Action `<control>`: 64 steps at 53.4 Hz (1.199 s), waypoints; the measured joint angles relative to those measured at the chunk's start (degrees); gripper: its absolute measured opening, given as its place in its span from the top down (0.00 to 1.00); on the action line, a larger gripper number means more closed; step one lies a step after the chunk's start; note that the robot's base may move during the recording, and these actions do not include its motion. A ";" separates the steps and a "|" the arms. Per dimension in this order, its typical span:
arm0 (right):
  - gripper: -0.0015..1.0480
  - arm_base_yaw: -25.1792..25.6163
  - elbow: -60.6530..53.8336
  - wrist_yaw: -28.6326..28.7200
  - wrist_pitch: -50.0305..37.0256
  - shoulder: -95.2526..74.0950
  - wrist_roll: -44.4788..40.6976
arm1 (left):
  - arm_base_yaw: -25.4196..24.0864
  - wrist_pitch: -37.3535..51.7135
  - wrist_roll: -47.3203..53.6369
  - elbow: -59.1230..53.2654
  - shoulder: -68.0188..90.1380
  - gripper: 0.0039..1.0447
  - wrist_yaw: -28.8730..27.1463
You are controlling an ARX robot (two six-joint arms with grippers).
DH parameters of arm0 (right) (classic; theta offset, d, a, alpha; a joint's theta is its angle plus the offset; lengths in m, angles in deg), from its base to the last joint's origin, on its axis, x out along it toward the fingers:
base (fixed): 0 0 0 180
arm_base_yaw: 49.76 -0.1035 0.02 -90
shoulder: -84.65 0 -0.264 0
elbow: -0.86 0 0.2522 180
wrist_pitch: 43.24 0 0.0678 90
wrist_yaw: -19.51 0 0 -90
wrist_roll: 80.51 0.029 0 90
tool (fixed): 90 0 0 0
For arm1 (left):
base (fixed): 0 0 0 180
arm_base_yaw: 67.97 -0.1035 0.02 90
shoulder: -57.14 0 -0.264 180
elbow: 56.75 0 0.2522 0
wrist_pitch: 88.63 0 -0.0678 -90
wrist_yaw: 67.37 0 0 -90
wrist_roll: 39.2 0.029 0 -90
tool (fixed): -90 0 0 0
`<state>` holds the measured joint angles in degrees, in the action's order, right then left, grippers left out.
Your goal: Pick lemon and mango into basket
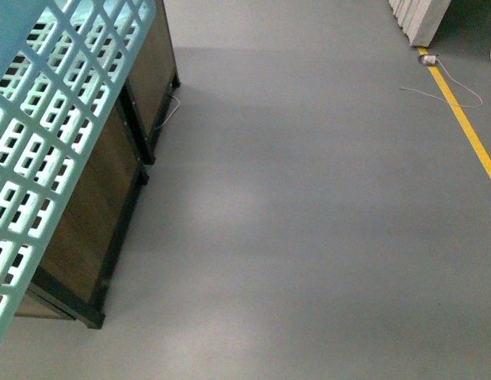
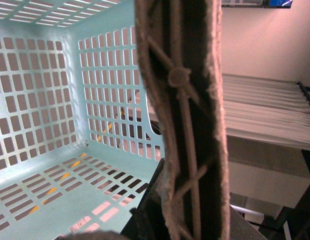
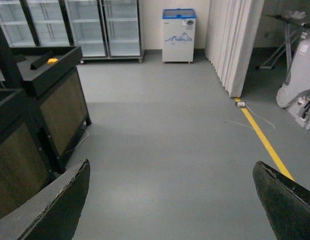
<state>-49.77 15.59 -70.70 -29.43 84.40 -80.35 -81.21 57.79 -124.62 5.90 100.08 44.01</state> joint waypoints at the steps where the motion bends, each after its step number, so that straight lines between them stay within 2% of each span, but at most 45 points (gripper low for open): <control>1: 0.08 0.00 0.00 0.07 0.00 0.02 0.00 | 0.00 0.00 0.09 0.00 0.02 0.95 -0.31; 64: 0.08 0.00 0.00 0.24 0.02 0.07 0.00 | -0.17 -0.04 0.74 0.02 -0.13 0.95 -0.98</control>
<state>-49.77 15.59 -70.46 -29.40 84.47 -80.35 -81.38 57.75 -123.88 5.92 99.95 43.03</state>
